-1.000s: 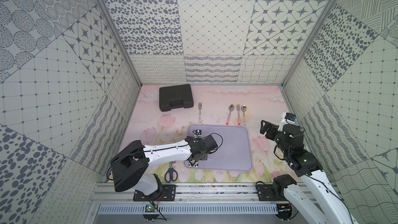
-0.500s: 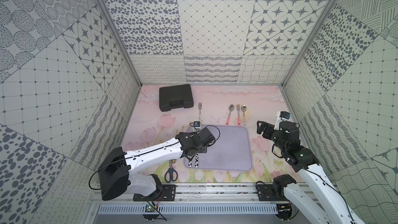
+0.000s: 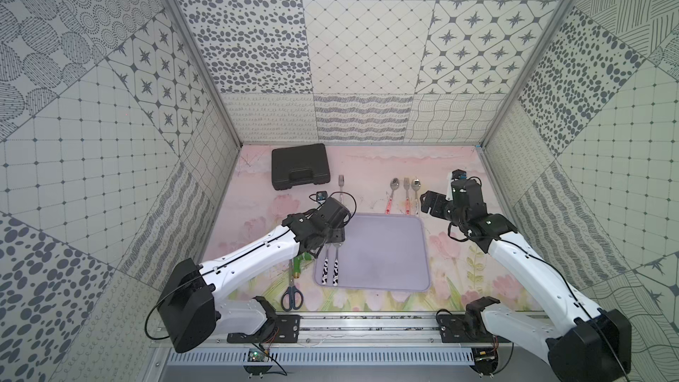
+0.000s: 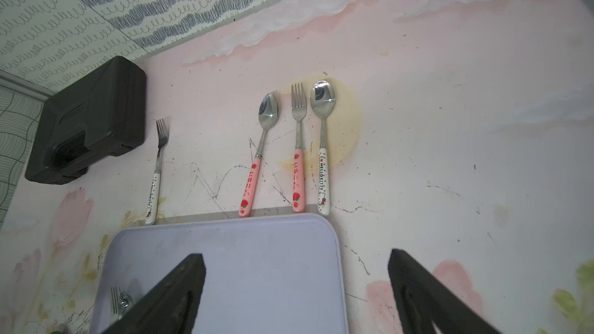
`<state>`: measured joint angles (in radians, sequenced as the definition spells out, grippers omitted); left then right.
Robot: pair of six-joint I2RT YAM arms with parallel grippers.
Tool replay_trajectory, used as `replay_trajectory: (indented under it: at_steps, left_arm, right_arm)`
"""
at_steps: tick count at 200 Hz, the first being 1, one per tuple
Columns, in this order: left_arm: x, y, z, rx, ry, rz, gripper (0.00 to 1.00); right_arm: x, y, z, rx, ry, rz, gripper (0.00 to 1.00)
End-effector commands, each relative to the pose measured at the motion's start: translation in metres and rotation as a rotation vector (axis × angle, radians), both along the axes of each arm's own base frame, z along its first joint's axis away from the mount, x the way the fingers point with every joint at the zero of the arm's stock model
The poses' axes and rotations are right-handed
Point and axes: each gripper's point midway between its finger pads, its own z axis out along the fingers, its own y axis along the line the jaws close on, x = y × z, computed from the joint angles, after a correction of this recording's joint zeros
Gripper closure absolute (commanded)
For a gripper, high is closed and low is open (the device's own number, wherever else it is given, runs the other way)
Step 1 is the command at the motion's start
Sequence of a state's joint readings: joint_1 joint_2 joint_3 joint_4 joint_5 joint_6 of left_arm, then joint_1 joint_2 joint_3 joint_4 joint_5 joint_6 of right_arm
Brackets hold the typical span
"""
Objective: Set the spoon and fork side by side
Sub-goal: Pick up the fork at the center of the board.
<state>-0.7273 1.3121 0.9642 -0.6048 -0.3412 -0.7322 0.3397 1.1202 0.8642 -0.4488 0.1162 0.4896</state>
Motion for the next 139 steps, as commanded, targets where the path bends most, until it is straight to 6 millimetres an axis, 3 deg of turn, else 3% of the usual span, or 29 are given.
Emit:
replay_trajectory:
  at_steps: [1,75,110,139]
  left_arm:
    - [0.017,-0.001,0.005,-0.036,-0.019,-0.056,0.25]
    - [0.033,0.009,-0.008,-0.063,-0.04,-0.052,0.17]
    - [0.034,0.01,-0.015,-0.064,-0.06,-0.068,0.07]
    - [0.034,0.015,-0.018,-0.045,-0.066,-0.054,0.01]
  right_arm:
    - [0.019,0.008,0.006,-0.042,-0.025,0.001,0.08]
    - [0.059,0.025,-0.037,-0.129,0.098,-0.003,0.19]
    - [0.072,0.03,-0.057,-0.153,0.148,0.002,0.22]
    - [0.083,0.035,-0.072,-0.171,0.179,0.013,0.31]
